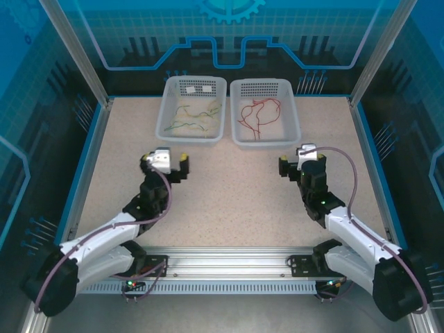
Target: Untangle the cables
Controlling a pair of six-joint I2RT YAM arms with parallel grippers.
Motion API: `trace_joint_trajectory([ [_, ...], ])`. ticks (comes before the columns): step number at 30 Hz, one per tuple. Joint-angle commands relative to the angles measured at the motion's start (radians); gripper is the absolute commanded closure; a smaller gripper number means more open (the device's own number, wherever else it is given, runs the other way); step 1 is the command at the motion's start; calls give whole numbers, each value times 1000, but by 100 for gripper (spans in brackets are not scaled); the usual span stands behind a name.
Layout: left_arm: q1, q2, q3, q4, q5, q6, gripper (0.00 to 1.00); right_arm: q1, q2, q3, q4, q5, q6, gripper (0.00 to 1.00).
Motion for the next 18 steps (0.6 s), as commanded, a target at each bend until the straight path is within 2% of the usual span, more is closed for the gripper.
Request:
trace_joint_trajectory([
  [1, 60, -60, -79, 35, -51, -38, 1, -57, 6, -62, 159, 12, -30, 0],
  [2, 87, -64, -82, 39, 20, -12, 1, -85, 19, -76, 178, -6, -13, 0],
  [3, 109, -47, -84, 64, 47, 3, 1, -114, 33, -77, 175, -26, 1, 0],
  [9, 257, 194, -56, 165, 110, 8, 1, -188, 178, -77, 296, -105, -48, 0],
  [12, 302, 299, -86, 319, 173, -25, 1, -210, 247, -72, 371, -167, -75, 0],
  [13, 329, 326, -92, 366, 228, -32, 1, -217, 274, -74, 405, -179, -87, 0],
  [16, 352, 370, -84, 423, 280, 29, 1, -260, 348, -80, 503, -211, -61, 0],
  [18, 397, 454, -129, 614, 352, 44, 1, -288, 382, -71, 516, -265, -52, 0],
])
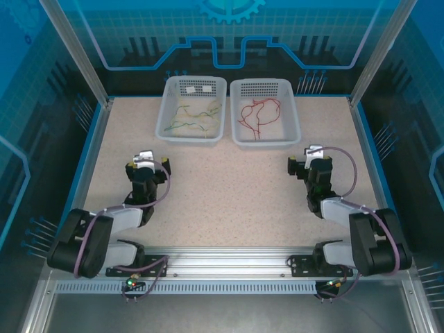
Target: Untangle the cables
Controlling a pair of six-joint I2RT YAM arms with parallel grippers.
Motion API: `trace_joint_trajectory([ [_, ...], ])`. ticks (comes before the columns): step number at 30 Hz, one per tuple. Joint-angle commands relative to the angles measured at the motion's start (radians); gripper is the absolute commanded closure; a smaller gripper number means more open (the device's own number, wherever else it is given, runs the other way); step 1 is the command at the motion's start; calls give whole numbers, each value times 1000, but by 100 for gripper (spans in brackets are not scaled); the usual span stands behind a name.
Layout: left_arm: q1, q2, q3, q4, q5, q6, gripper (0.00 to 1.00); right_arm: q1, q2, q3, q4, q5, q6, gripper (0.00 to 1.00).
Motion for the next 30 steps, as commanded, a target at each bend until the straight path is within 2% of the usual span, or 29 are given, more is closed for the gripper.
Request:
trace_joint_trajectory([
  [1, 68, 134, -67, 375, 123, 7, 1, -38, 36, -2, 123, -94, -1, 0],
  [3, 107, 223, -99, 515, 147, -33, 1, -36, 48, -11, 150, -146, -31, 0],
  [5, 122, 206, -98, 474, 224, -28, 1, -15, 74, -25, 194, -214, -83, 0],
  [9, 112, 274, -88, 514, 407, 50, 1, 36, 91, -57, 266, -225, -152, 0],
  [10, 108, 275, -85, 515, 394, 50, 1, 25, 96, -48, 258, -222, -134, 0],
  [13, 115, 281, -70, 501, 244, -2, 1, -15, 194, 36, 219, -188, -72, 0],
  [14, 123, 274, -48, 454, 217, -18, 1, -21, 184, 89, 84, -168, -54, 0],
  [16, 132, 230, 21, 252, 195, -46, 1, -40, 184, 88, 87, -203, -46, 0],
  [19, 137, 221, 144, 24, 268, -28, 1, -39, 185, 85, 91, -201, -49, 0],
  [27, 136, 229, 139, 45, 266, -24, 1, -34, 184, 87, 87, -198, -51, 0],
  [30, 135, 228, 142, 46, 267, -23, 1, -48, 187, 100, 65, -267, -61, 0],
])
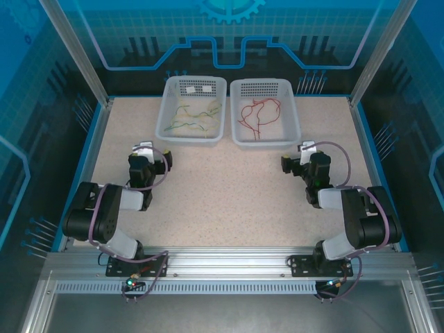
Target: Untangle the cables
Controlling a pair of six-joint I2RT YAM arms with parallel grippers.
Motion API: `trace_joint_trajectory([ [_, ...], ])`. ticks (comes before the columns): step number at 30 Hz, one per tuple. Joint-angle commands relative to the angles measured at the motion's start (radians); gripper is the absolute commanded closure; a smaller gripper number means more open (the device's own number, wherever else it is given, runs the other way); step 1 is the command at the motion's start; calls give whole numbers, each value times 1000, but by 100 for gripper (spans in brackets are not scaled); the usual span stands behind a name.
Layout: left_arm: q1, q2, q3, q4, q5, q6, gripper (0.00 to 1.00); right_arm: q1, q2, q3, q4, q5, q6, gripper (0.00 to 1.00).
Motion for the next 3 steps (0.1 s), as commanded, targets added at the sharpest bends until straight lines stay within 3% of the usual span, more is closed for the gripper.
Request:
trace_joint_trajectory([
  [1, 9, -11, 3, -17, 18, -12, 1, -16, 1, 21, -11, -53, 0, 0],
  [3, 9, -10, 3, -16, 18, -12, 1, -15, 1, 20, -7, -53, -2, 0],
])
